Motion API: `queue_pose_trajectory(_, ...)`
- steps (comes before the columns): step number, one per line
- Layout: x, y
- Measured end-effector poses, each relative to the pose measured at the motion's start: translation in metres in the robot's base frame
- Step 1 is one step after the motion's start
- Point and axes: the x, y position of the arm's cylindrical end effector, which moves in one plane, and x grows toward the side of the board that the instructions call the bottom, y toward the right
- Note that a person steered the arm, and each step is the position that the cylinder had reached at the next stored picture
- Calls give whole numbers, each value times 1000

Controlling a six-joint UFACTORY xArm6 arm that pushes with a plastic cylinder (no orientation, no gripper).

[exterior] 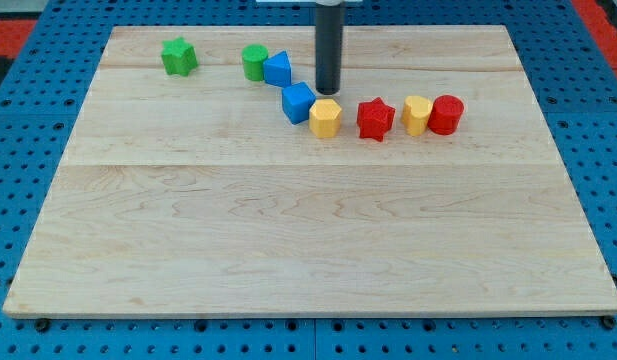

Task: Push the blue cube towards the left of the board

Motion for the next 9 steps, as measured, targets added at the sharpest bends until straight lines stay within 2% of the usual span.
queue_pose_trajectory(1,1,-2)
queue_pose_trajectory(3,4,-64)
queue_pose_trajectory(5,39,-52)
queue_pose_trajectory(9,105,-83)
